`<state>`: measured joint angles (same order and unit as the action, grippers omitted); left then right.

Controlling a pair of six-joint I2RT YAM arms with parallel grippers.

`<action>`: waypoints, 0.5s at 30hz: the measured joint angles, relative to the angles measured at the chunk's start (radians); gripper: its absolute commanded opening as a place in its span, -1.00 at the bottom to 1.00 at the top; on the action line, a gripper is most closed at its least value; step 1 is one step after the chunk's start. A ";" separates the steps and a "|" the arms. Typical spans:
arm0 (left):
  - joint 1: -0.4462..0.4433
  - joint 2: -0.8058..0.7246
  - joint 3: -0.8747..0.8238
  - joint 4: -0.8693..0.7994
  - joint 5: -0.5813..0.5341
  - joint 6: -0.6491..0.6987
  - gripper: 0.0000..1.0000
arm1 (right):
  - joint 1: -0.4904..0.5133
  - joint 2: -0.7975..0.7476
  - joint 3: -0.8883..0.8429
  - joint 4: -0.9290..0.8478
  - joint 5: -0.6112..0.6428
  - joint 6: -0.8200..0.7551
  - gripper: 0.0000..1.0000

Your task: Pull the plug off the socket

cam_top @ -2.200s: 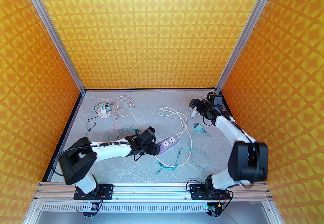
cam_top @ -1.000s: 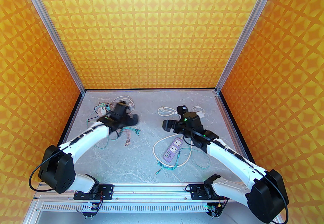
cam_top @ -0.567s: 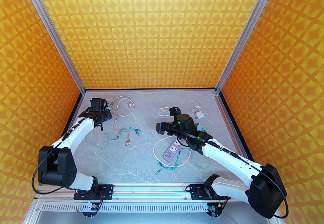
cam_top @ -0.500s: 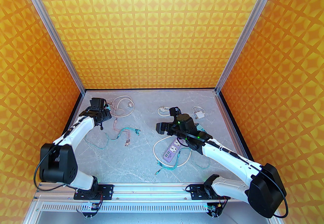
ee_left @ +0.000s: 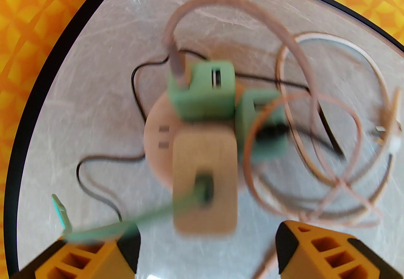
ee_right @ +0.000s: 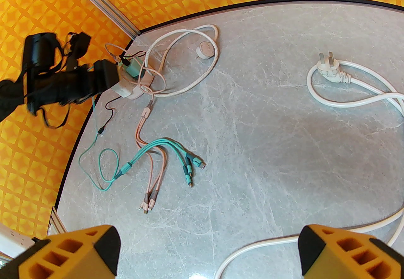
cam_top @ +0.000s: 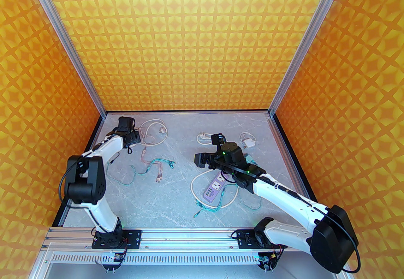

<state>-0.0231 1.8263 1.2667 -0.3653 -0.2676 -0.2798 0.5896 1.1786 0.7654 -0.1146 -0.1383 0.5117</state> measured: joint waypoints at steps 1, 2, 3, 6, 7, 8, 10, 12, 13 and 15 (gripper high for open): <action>0.008 0.010 0.000 0.000 0.000 0.007 0.41 | 0.000 -0.002 0.000 0.000 0.000 0.000 0.97; 0.014 0.021 0.001 0.000 0.000 0.015 0.38 | 0.000 -0.005 0.000 0.000 0.000 0.000 0.97; 0.020 0.033 0.006 0.000 0.002 0.024 0.35 | 0.000 -0.006 0.000 0.000 0.000 0.000 0.97; 0.023 0.076 0.042 0.003 0.001 0.051 0.26 | 0.000 -0.007 0.000 -0.001 0.000 0.000 0.97; 0.023 0.087 0.050 0.005 0.001 0.057 0.19 | 0.000 -0.007 0.000 -0.001 0.000 0.000 0.97; 0.023 0.098 0.058 0.007 0.001 0.067 0.17 | 0.000 -0.007 0.000 -0.001 0.000 0.000 0.97; 0.023 0.115 0.067 0.014 0.002 0.085 0.16 | 0.000 -0.007 0.000 -0.003 0.000 0.000 0.97; 0.023 0.129 0.074 0.022 0.004 0.099 -0.05 | 0.000 -0.007 0.000 -0.008 0.001 0.000 0.97; 0.023 0.134 0.077 0.024 0.008 0.106 -0.16 | 0.000 -0.007 0.000 -0.011 0.001 0.000 0.97; 0.023 0.146 0.092 0.027 0.016 0.118 -0.29 | 0.000 -0.007 0.000 -0.021 0.002 0.001 0.97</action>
<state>-0.0006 1.9724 1.3586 -0.3382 -0.2512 -0.1616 0.5896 1.1713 0.7658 -0.1352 -0.1368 0.5125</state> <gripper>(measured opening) 0.398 0.985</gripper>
